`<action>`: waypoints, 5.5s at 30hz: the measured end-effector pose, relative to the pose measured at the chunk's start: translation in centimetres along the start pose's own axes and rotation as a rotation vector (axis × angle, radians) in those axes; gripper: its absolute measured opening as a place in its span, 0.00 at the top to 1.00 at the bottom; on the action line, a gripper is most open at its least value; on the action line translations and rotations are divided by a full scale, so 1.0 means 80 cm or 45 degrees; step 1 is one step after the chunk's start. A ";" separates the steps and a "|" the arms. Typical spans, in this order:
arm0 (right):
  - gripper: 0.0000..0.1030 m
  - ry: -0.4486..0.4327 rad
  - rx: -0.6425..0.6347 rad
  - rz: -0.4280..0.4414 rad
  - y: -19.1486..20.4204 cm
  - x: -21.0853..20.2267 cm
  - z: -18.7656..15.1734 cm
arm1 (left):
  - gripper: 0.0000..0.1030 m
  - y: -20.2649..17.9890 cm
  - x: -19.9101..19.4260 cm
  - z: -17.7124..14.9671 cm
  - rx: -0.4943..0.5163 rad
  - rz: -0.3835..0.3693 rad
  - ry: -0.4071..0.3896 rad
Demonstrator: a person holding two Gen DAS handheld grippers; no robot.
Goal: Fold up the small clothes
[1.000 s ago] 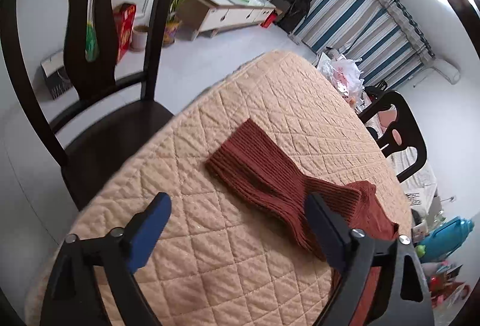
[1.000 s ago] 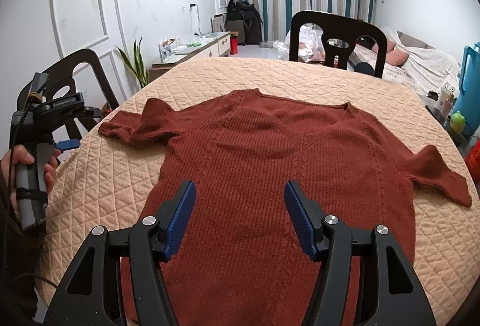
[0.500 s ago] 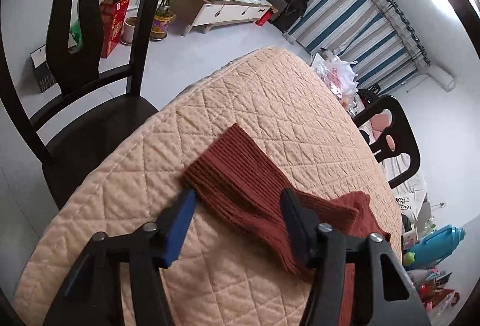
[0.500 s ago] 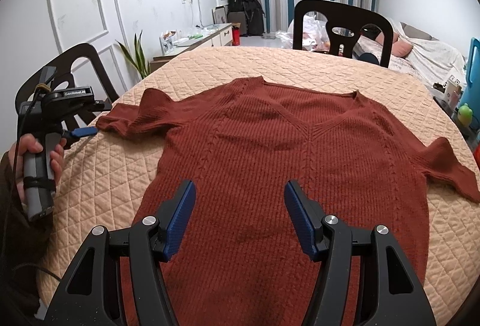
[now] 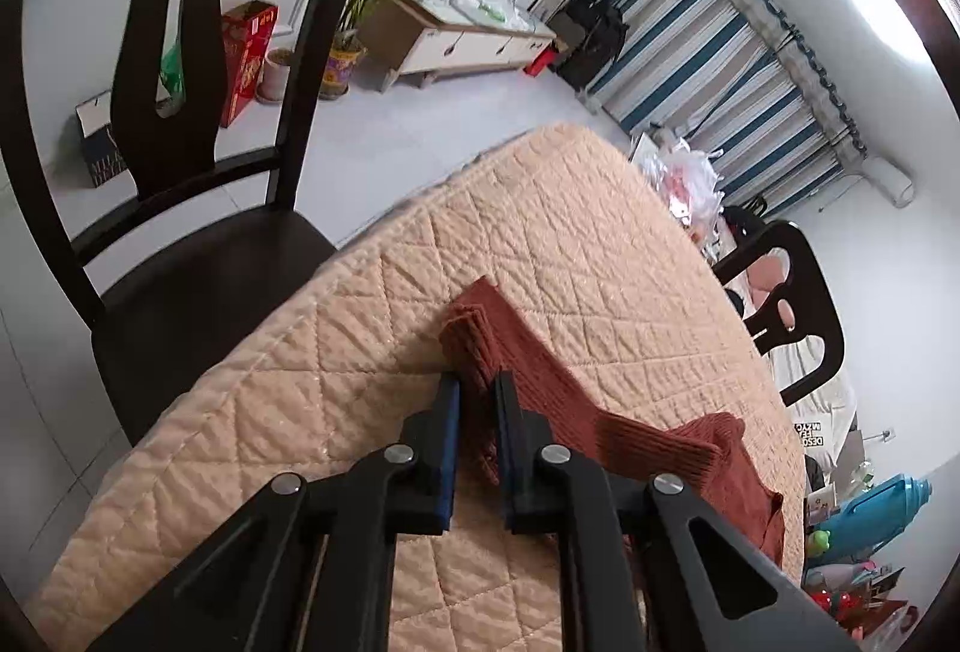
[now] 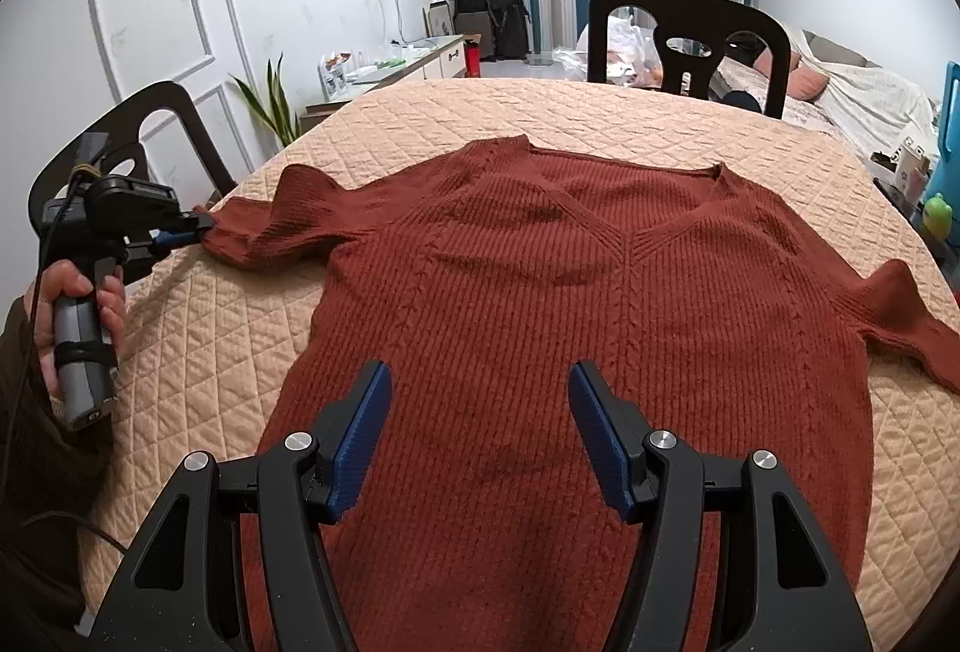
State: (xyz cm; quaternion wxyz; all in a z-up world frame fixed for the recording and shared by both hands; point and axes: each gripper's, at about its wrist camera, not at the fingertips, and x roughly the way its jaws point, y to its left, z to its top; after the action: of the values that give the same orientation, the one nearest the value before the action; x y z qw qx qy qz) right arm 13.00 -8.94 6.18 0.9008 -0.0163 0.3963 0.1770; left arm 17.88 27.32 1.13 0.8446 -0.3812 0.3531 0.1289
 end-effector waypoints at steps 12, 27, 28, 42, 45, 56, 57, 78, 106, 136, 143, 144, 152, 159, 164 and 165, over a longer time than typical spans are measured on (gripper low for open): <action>0.40 0.006 0.009 0.023 0.001 -0.001 -0.001 | 0.88 -0.016 -0.049 -0.028 0.121 0.047 -0.210; 0.40 -0.033 0.057 0.038 -0.015 -0.018 -0.003 | 0.88 -0.139 -0.068 -0.052 0.578 -0.120 -0.339; 0.40 -0.034 0.066 0.037 -0.018 -0.020 -0.003 | 0.88 -0.147 -0.066 -0.054 0.605 -0.128 -0.342; 0.40 -0.039 0.129 0.007 -0.052 -0.024 -0.004 | 0.88 -0.220 -0.039 -0.101 0.775 -0.247 -0.202; 0.40 -0.042 0.140 0.002 -0.058 -0.026 -0.005 | 0.88 -0.235 -0.032 -0.110 0.813 -0.254 -0.190; 0.40 -0.045 0.199 -0.030 -0.087 -0.035 -0.014 | 0.88 -0.278 -0.004 -0.152 0.900 -0.302 -0.092; 0.40 -0.044 0.209 -0.032 -0.091 -0.036 -0.015 | 0.88 -0.281 -0.002 -0.156 0.911 -0.308 -0.079; 0.40 -0.023 0.293 -0.057 -0.118 -0.041 -0.024 | 0.81 -0.312 0.031 -0.216 1.052 -0.352 0.151; 0.40 0.100 0.102 0.217 -0.134 0.088 0.085 | 0.22 -0.198 0.012 -0.088 0.777 -0.213 0.138; 0.93 0.037 0.069 0.168 -0.116 0.113 0.145 | 0.22 -0.167 0.068 -0.064 0.720 0.039 0.159; 0.93 0.145 0.086 0.105 -0.119 0.145 0.134 | 0.22 -0.167 0.080 -0.066 0.752 0.105 0.167; 0.93 0.151 0.091 0.102 -0.120 0.147 0.133 | 0.22 -0.167 0.080 -0.066 0.760 0.113 0.162; 0.77 0.194 0.098 0.007 -0.124 0.153 0.129 | 0.22 -0.170 0.079 -0.070 0.805 0.153 0.142; 0.66 0.139 0.148 0.001 -0.137 0.124 0.127 | 0.22 -0.170 0.056 -0.064 0.738 0.091 0.147; 0.59 0.067 0.172 -0.011 -0.154 0.082 0.117 | 0.22 -0.192 0.025 -0.079 0.779 0.003 0.131; 0.59 0.057 0.180 -0.018 -0.156 0.074 0.115 | 0.22 -0.199 0.020 -0.084 0.790 -0.020 0.131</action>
State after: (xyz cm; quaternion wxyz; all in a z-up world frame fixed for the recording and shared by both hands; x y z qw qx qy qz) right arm 27.36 -17.29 6.79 0.8918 0.0406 0.4278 0.1416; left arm 23.43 11.54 5.78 0.9025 -0.1143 0.4151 -0.0110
